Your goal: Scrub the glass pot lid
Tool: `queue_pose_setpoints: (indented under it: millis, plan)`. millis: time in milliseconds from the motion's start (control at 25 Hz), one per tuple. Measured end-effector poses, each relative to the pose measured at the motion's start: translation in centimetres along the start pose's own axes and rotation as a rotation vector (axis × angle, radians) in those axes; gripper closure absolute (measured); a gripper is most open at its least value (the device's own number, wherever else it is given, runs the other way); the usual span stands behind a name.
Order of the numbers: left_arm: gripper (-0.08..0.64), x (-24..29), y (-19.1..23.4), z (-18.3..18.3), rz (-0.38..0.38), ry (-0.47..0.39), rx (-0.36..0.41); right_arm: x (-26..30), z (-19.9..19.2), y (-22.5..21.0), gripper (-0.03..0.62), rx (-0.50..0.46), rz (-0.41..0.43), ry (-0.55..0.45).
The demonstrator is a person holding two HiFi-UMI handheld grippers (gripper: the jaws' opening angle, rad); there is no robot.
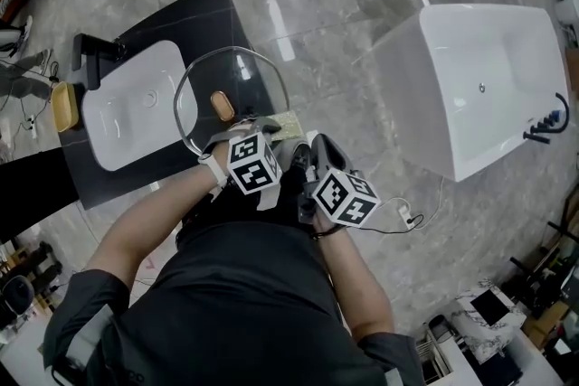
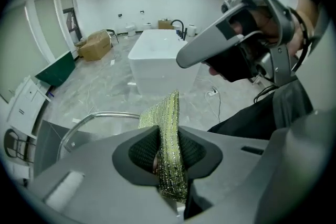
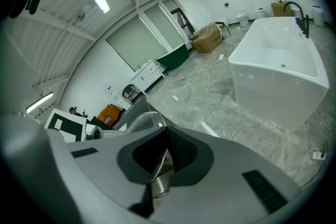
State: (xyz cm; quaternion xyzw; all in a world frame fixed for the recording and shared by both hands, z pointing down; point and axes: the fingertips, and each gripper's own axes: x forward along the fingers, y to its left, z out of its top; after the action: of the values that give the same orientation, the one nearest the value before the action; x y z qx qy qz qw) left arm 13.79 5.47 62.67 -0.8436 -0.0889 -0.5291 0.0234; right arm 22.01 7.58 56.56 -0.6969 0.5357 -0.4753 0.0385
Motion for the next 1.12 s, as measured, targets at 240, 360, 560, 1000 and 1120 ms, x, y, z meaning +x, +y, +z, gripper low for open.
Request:
queue_pose_setpoints:
  millis: [240,360,560,1000,1120]
  plan:
    - [0.485,-3.4,-0.9,0.2,-0.087,-0.164,-0.22,0.2,1.0,1.0,0.584,-0.023,0.003,-0.005]
    - [0.485,-7.4,0.2,-0.3,-0.07,-0.286,-0.365,0.2,1.5,2.1,0.584,-0.042,0.015,-0.003]
    - [0.485,-16.4,6.3,-4.9,0.113,-0.494,-0.556,1.1,0.7,5.6,0.584,-0.079,0.057,0.022]
    - [0.485,-16.3,17.0,-15.2,0.395,-0.32,-0.147,1.4,-2.2,10.4,0.584,-0.123,0.093,0.082]
    - [0.485,-13.3,18.0,-15.7,0.366,-0.277,-0.097,0.8,-3.2,9.5,0.584,-0.102,0.065,0.082]
